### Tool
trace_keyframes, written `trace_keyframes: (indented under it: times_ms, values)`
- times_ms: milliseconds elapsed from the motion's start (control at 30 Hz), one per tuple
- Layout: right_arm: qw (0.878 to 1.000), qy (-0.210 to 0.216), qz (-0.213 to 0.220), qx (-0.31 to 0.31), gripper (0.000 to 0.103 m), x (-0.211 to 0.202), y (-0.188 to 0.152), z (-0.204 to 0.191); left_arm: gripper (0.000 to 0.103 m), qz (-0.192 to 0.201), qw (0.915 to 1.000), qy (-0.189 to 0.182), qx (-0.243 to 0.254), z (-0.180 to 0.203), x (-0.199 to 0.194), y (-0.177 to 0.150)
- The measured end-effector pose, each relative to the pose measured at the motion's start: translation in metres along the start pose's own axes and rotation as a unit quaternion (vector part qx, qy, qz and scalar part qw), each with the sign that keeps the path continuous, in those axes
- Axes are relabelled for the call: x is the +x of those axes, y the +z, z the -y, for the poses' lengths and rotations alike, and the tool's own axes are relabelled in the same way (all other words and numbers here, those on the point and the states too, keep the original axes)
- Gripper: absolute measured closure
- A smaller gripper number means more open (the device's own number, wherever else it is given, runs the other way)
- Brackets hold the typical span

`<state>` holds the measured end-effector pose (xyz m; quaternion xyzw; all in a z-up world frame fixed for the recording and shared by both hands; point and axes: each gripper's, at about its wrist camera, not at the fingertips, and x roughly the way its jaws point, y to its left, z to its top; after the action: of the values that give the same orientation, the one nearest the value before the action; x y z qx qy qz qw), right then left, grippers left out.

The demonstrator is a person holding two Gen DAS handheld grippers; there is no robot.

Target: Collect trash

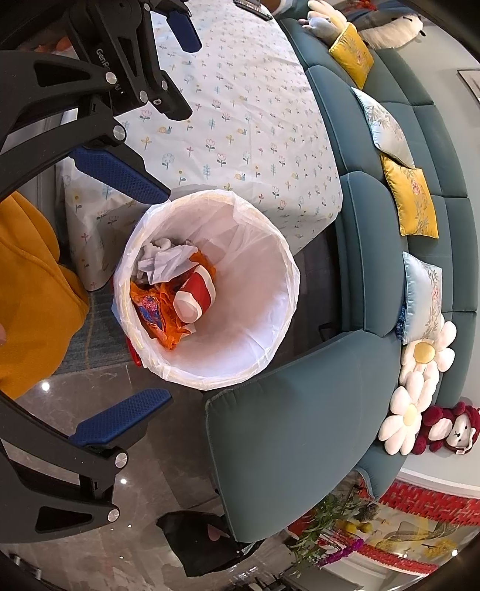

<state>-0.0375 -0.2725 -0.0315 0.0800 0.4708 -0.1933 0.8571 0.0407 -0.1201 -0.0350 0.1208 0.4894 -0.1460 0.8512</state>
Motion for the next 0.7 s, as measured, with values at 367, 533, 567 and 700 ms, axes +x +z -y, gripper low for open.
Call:
trace_keyframes:
  times_ms: [367, 533, 567, 700]
  values:
    - [1.000, -0.002, -0.001, 0.001, 0.007, 0.0001, 0.0008, 0.0004, 0.009, 0.003, 1.0000, 0.003, -0.005, 0.0011, -0.0014, 0.0001]
    - [1.000, -0.003, -0.002, 0.001, 0.007, 0.0006, 0.0006, 0.0016, 0.009, 0.005, 0.9999, 0.007, -0.009, -0.0010, -0.0023, -0.0003]
    - [1.000, -0.003, -0.002, 0.001, 0.007, 0.0012, 0.0007, 0.0015, 0.009, 0.005, 0.9999, 0.008, -0.010, -0.0012, -0.0024, -0.0007]
    - [1.000, -0.005, -0.002, 0.001, 0.007, 0.0022, -0.0005, 0.0018, 0.009, 0.003, 0.9999, 0.011, -0.012, -0.0018, -0.0012, -0.0012]
